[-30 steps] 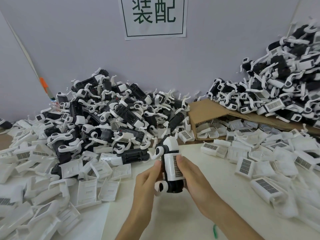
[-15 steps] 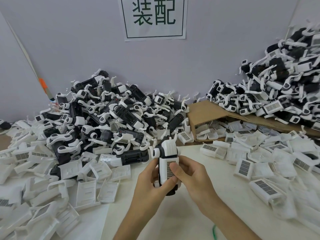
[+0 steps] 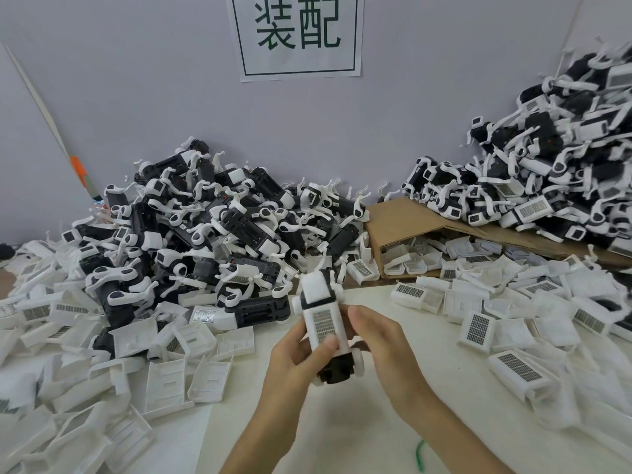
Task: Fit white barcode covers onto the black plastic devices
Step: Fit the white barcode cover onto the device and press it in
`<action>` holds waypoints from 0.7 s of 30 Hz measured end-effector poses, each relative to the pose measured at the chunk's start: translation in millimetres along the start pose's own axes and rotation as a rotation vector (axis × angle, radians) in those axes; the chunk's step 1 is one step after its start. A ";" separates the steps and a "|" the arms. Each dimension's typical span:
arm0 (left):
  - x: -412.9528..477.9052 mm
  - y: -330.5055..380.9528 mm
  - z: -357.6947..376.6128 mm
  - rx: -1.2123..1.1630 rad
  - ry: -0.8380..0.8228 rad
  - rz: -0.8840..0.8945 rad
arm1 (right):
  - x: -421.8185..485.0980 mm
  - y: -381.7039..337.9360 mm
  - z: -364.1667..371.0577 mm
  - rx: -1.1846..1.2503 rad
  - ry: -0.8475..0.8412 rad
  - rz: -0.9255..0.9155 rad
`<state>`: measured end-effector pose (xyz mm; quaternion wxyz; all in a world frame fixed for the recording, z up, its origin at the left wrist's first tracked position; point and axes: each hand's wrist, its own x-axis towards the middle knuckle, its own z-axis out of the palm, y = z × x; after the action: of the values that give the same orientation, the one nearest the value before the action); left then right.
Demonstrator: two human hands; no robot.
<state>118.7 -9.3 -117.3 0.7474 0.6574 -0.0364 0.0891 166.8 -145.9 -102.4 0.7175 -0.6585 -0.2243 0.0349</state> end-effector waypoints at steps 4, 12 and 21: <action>2.1 2.7 -7.5 -0.200 -0.010 -0.067 | -5.1 2.1 8.1 -0.120 -0.115 -0.024; 3.2 -1.4 -3.8 -0.232 0.142 -0.109 | -10.7 11.1 17.7 -0.308 -0.042 -0.137; 0.2 -0.9 1.5 -0.093 0.180 -0.021 | -7.8 8.4 7.6 -0.276 -0.106 -0.122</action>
<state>119.1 -10.9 -117.9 0.7782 0.6118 0.0339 0.1381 159.1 -140.5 -112.4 0.6083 -0.7331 -0.3041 -0.0051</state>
